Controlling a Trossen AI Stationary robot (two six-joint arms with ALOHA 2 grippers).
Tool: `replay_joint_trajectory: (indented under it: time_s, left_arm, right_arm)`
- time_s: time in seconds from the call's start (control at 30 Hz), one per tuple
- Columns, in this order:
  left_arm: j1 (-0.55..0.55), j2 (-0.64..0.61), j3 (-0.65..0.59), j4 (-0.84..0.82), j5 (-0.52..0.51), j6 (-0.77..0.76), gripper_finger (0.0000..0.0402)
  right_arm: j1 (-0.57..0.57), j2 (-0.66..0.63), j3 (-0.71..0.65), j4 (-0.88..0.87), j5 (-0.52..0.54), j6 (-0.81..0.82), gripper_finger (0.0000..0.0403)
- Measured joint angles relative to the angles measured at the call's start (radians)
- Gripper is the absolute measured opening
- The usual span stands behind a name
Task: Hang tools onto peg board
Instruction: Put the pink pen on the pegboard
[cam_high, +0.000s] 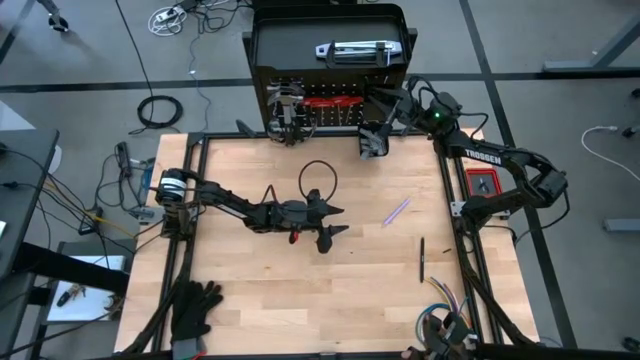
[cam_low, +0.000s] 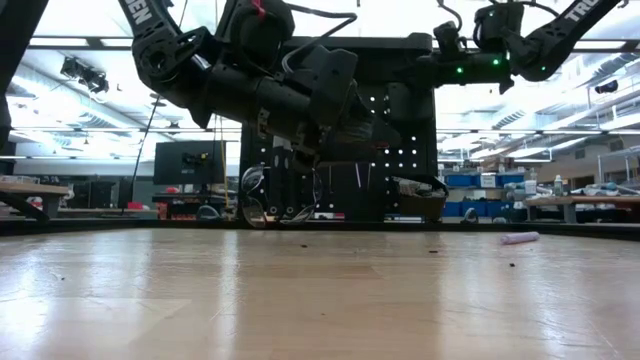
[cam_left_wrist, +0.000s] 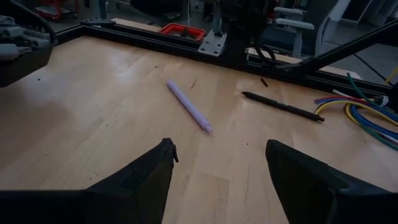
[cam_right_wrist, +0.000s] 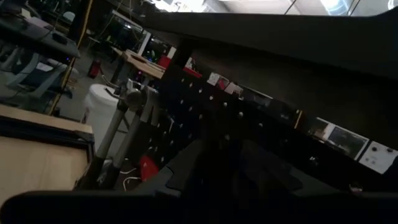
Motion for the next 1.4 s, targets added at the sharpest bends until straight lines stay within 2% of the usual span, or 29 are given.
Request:
replay_joint_trajectory:
  time_s: [0.23,0.47,0.77,0.87,1.03,1.23,1.33,1.4]
  left_arm:
    - [0.0,0.0,0.0,0.0,0.0,0.02,0.0252]
    - [0.0,0.0,0.0,-0.001,0.0,0.046,0.0252]
    - [0.0,0.0,0.0,-0.005,-0.001,0.046,0.0252]
    - [0.0,0.0,0.0,-0.007,-0.007,0.046,0.0252]
    - [0.0,0.0,0.0,-0.048,-0.016,0.04,0.0252]
    - [-0.003,0.01,0.07,-0.152,-0.015,-0.032,0.0252]
    - [-0.003,0.034,0.154,-0.244,-0.015,-0.034,0.0252]
    - [-0.002,0.058,0.216,-0.307,-0.014,-0.026,0.0252]
  right_arm:
    - [0.0,-0.015,0.0,-0.005,0.014,0.017,0.014]
    - [0.025,-0.089,0.0,-0.01,0.024,0.018,0.0142]
    - [0.093,-0.261,0.0,-0.184,0.105,-0.004,0.0146]
    - [0.141,-0.334,0.0,-0.287,0.156,-0.003,0.0147]
    - [0.267,-0.437,0.0,-0.555,0.32,0.048,0.0148]
    - [0.418,-0.469,0.0,-0.948,0.446,0.377,0.0144]
    - [0.474,-0.463,-0.001,-1.107,0.451,0.502,0.0144]
    - [0.524,-0.469,-0.016,-1.149,0.442,0.556,0.0144]
